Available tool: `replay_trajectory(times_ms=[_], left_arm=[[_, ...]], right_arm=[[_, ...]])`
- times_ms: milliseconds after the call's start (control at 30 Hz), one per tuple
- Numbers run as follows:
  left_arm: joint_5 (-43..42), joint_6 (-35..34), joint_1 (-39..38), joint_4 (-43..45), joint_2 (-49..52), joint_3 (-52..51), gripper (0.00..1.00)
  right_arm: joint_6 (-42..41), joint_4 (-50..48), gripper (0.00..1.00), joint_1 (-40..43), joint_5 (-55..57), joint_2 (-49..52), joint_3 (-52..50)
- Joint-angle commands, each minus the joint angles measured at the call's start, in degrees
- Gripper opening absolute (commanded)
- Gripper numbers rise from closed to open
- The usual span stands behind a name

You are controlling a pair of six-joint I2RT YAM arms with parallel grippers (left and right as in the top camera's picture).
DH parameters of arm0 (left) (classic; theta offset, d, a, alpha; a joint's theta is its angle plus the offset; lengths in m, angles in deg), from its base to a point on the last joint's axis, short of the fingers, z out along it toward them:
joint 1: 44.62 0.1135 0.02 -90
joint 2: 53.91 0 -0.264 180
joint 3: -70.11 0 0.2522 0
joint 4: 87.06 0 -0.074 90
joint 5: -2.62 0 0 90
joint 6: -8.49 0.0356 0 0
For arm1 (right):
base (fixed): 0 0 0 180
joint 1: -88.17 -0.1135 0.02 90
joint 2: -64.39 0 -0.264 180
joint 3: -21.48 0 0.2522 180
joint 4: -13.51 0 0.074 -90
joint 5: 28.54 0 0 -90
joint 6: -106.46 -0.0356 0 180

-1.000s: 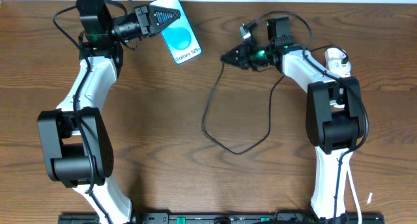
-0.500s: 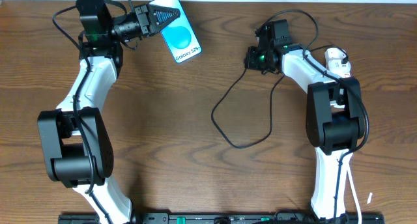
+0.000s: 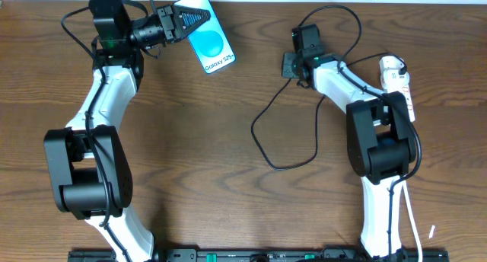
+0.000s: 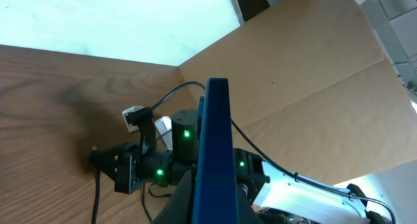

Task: Plug charger to phone and switch on socket

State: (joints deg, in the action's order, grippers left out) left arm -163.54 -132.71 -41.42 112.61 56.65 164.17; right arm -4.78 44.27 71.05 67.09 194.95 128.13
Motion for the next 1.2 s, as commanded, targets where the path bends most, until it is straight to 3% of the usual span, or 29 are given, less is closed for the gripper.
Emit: replay_trajectory(times_ms=[0,533,633,833,1167], left_arm=[[-0.3,-0.5,0.1,0.5,-2.1,0.8,0.07],[-0.3,-0.5,0.1,0.5,-2.1,0.8,0.08],[-0.3,-0.5,0.1,0.5,-2.1,0.8,0.08],[-0.3,-0.5,0.1,0.5,-2.1,0.8,0.07],[-0.3,-0.2,0.1,0.5,-2.1,0.8,0.07]], right_arm=[[-2.8,-1.0,0.01,-0.7,5.4,1.3,0.0],[-3.6,-0.9,0.01,-0.3,-3.7,4.9,0.0],[-0.8,-0.9,0.01,0.3,-13.0,4.9,0.0],[12.7,0.8,0.01,2.6,-50.9,4.9,0.0],[26.9,2.5,0.01,4.4,-81.8,4.9,0.0]])
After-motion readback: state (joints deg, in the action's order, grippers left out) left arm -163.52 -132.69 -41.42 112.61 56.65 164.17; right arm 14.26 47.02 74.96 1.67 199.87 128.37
